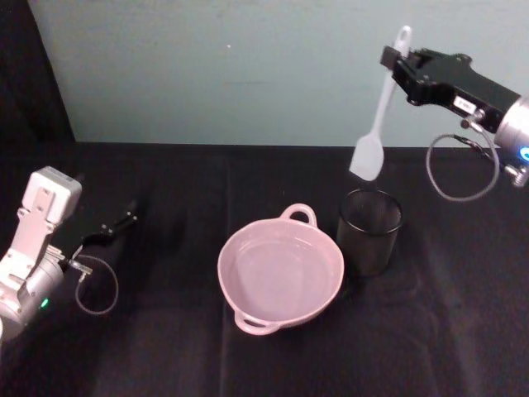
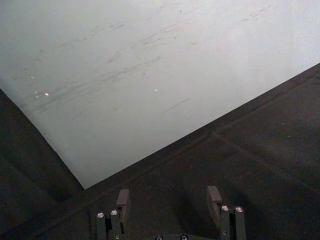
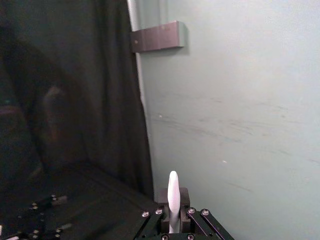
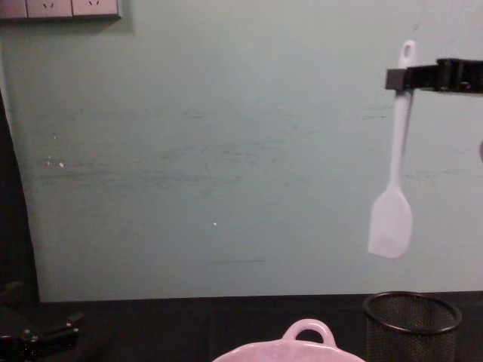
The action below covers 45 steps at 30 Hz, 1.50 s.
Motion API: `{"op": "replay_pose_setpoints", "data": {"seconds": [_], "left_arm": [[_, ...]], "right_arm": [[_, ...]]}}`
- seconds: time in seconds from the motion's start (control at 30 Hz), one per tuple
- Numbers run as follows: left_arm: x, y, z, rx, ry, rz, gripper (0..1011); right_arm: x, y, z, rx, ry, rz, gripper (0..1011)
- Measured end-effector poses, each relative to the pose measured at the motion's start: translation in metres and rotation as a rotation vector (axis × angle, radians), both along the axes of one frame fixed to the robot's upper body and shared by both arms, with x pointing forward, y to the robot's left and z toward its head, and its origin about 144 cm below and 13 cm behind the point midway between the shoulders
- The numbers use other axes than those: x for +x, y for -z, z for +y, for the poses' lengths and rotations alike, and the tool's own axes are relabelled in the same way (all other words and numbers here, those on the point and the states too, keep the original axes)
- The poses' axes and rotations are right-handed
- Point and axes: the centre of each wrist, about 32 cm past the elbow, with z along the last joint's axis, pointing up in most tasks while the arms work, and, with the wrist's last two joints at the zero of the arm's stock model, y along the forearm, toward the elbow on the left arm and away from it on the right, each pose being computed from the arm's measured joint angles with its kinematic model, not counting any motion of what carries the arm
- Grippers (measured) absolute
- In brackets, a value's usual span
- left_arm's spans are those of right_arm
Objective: Use the one hand to pick up the spoon and stir the clear water in the bowl.
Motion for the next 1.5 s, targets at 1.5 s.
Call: {"op": "replay_pose_setpoints", "data": {"seconds": [1.5], "left_arm": [[0.000,0.000,0.000,0.000,0.000,0.000,1005]], "right_arm": [[0.009,0.082,0.073,-0.082,-0.347,0.080,117]]}}
